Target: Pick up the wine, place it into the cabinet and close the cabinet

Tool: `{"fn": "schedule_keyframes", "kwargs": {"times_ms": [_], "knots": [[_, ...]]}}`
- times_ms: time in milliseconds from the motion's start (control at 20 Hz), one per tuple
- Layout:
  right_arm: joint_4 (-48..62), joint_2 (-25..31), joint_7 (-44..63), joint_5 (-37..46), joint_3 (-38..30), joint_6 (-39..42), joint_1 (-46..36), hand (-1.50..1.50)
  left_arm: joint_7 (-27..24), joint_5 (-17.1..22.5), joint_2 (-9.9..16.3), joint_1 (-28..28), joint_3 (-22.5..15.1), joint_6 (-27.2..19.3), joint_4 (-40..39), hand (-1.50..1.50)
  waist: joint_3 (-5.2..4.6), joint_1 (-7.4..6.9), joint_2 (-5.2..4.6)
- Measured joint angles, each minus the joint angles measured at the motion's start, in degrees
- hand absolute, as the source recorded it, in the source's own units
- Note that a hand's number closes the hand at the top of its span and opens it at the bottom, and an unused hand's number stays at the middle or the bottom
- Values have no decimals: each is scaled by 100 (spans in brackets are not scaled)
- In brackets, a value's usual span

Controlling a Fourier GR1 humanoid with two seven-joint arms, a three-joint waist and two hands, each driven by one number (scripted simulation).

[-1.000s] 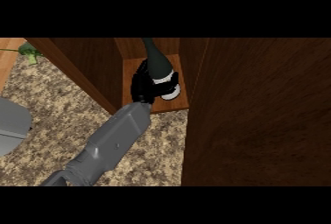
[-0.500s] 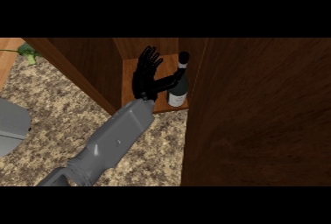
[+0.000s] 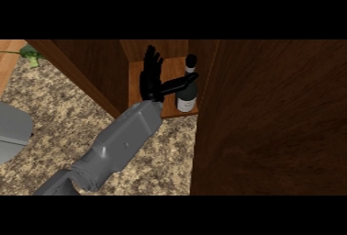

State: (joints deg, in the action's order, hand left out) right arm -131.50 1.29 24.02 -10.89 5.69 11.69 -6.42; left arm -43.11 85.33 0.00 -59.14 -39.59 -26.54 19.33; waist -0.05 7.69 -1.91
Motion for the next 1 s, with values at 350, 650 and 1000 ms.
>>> {"fn": "schedule_keyframes", "kwargs": {"times_ms": [350, 650, 1000], "knots": [[-36, 2, 134, -2, 15, -62, -112, -150, -129, -145, 0, -142, -419, -145, -21, -150, -1, -41, 7], [29, 0, 63, 27, 12, -41, -63, -150, -317, -62, 0, -135, -559, -213, 175, -150, 1, -125, 31], [69, -29, 13, 127, 96, -80, 13, -150, -541, 142, 2, -12, -724, -212, 576, -150, 2, -255, 72]]}}
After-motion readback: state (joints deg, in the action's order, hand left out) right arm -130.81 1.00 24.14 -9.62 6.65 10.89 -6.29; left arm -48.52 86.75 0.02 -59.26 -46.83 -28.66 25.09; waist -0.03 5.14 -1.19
